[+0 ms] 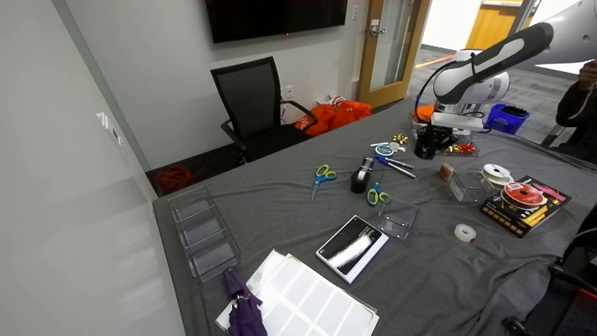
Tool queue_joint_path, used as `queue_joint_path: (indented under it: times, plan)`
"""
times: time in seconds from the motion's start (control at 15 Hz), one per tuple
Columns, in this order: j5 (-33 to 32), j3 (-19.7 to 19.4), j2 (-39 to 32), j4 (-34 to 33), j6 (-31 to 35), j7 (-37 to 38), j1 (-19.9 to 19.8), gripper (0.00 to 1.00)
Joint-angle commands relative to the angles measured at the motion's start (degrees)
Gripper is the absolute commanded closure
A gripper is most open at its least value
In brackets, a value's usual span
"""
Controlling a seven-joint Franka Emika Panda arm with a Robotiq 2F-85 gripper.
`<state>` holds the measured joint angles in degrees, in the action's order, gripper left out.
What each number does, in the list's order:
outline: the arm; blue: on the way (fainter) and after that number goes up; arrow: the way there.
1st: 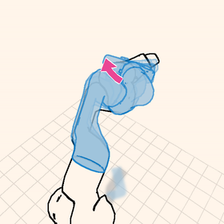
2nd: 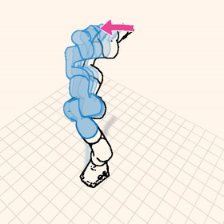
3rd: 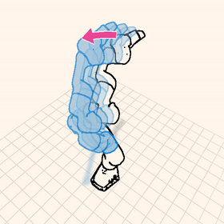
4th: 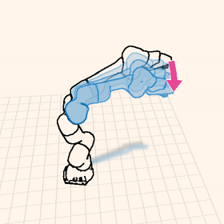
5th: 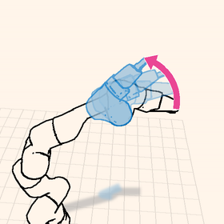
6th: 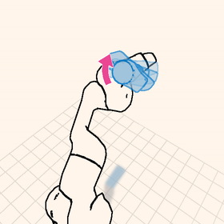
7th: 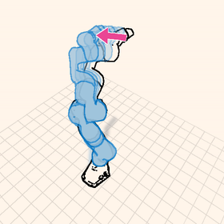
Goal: Put the marker inside the black cup
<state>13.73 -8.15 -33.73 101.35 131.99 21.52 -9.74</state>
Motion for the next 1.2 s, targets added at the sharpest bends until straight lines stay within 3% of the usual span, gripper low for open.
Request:
queue_joint_path:
  times: [0.0,0.13,0.2,0.4,1.13]
  plan:
    - [0.2,-0.3,-0.2,-0.3,-0.2,-0.1,0.2,0.82]
    - [0.2,-0.3,-0.2,-0.4,-0.2,-0.1,0.2,0.82]
    - [0.2,-0.3,-0.2,-0.4,-0.2,-0.1,0.2,0.95]
    - [1.3,-0.4,-1.5,-0.5,3.7,0.5,-0.3,0.95]
    - [-0.1,-4.7,-11.2,-7.4,7.7,8.4,0.4,0.95]
